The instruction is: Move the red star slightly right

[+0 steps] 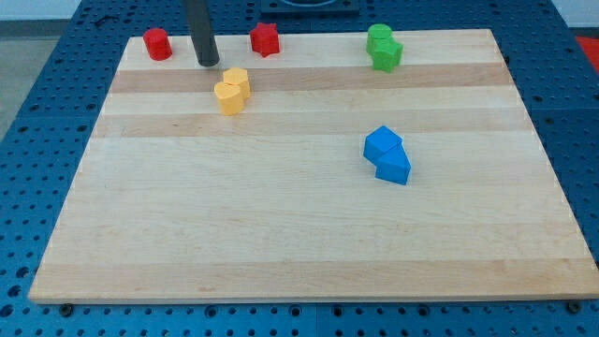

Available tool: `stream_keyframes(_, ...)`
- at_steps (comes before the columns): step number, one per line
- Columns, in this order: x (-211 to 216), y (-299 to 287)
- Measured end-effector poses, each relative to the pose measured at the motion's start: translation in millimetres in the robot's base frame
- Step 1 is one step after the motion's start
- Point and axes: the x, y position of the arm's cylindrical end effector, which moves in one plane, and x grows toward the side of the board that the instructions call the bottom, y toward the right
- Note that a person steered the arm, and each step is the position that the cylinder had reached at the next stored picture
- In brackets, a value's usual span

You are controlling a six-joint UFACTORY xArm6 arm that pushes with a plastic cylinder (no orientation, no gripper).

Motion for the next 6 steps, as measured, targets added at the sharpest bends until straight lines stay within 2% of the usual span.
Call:
stream_keyframes(1,-21,5)
stream_keyframes(3,-28,65)
stream_keyframes(5,-52,81)
stream_keyframes(6,-51,96)
